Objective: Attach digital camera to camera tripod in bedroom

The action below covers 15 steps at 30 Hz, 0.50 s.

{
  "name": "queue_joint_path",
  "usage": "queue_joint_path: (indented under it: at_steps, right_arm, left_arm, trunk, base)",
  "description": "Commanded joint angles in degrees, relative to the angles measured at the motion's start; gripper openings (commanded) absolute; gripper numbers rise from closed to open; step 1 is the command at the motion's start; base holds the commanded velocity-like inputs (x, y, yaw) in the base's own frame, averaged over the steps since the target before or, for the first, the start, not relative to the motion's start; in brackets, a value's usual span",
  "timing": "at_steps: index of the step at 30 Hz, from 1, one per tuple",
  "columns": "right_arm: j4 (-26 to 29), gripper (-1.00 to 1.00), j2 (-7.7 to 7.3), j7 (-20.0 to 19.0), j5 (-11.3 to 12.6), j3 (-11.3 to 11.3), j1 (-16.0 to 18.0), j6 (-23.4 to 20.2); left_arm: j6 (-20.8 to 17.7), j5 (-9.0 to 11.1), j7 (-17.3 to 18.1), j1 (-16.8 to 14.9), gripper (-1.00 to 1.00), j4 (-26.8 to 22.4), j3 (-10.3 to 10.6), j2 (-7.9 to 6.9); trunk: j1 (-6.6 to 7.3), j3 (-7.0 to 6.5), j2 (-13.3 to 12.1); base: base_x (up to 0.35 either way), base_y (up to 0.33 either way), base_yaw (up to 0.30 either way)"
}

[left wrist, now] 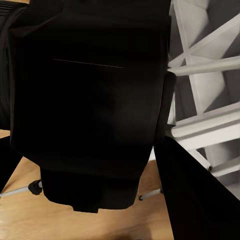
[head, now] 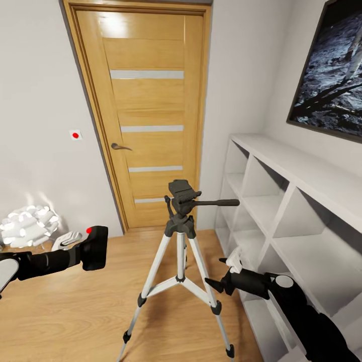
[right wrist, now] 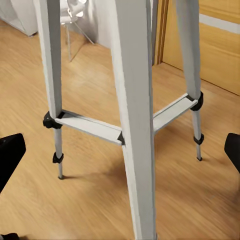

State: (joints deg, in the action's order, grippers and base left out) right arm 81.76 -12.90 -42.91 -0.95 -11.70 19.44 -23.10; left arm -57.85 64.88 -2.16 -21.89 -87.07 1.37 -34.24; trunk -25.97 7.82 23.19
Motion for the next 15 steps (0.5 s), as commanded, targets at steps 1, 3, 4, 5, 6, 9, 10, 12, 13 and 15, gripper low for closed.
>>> queue_joint_path:
  at_steps: [1, 3, 4, 5, 6, 9, 10, 12, 13, 15]
  right_arm:
    - [0.1, 1.00, -0.03, -0.1, -0.1, -0.1, 0.1, -0.4]
    - [0.1, 1.00, -0.03, -0.1, -0.1, -0.3, 0.1, -0.4]
    - [0.1, 1.00, -0.02, -0.1, -0.1, -0.4, 0.1, -0.4]
    - [0.1, 1.00, -0.02, -0.2, -0.1, -0.5, 0.1, -0.4]
    - [0.1, 1.00, -0.02, -0.2, -0.1, -0.5, 0.1, -0.4]
    - [0.1, 1.00, -0.02, -0.2, -0.1, -0.6, 0.1, -0.4]
    - [0.1, 1.00, -0.02, -0.2, -0.1, -0.6, 0.1, -0.5]
    - [0.1, 1.00, -0.02, -0.2, -0.1, -0.7, 0.1, -0.6]
    - [0.1, 1.00, -0.02, -0.2, -0.1, -0.7, 0.1, -0.7]
    - [0.1, 1.00, -0.02, -0.2, -0.1, -0.7, 0.1, -0.7]
  left_arm:
    - [-0.1, 0.2, -0.1, -0.1, -1.00, 0.0, 0.1, -0.04]
    - [-0.2, 0.2, -0.1, -0.1, -1.00, 0.0, 0.1, -0.04]
    - [-0.2, 0.2, -0.1, -0.1, -1.00, 0.0, 0.1, -0.04]
    - [-0.2, 0.2, -0.1, -0.1, -1.00, 0.0, 0.0, -0.04]
    - [-0.2, 0.2, -0.1, -0.1, -1.00, 0.0, 0.0, -0.04]
    - [-0.2, 0.2, -0.1, -0.1, -1.00, 0.0, 0.0, -0.04]
    - [-0.2, 0.2, -0.1, -0.1, -1.00, 0.0, 0.0, -0.04]
    - [-0.1, 0.2, -0.1, -0.1, -1.00, 0.0, 0.0, -0.04]
    - [-0.2, 0.2, -0.1, -0.1, -1.00, 0.0, 0.0, -0.04]
    - [-0.2, 0.2, -0.1, -0.1, -1.00, 0.0, 0.0, -0.04]
  trunk:
    - [-0.04, 0.13, 0.1]
    - [-0.04, 0.13, 0.1]
    - [-0.04, 0.13, 0.1]
    - [-0.04, 0.13, 0.1]
    - [-0.04, 0.13, 0.1]
    - [-0.04, 0.13, 0.1]
    - [-0.04, 0.13, 0.1]
    - [-0.04, 0.13, 0.1]
    - [-0.04, 0.13, 0.1]
    - [-0.04, 0.13, 0.1]
  base:
    - [0.000, -0.007, 0.108]
    - [0.000, -0.005, 0.078]
    - [0.000, -0.004, 0.055]
    - [0.000, -0.003, 0.044]
    - [0.000, -0.002, 0.035]
    - [0.000, -0.001, 0.023]
    - [0.000, -0.001, 0.014]
    - [0.000, -0.001, 0.009]
    - [0.000, 0.000, 0.006]
    - [0.000, 0.000, 0.004]
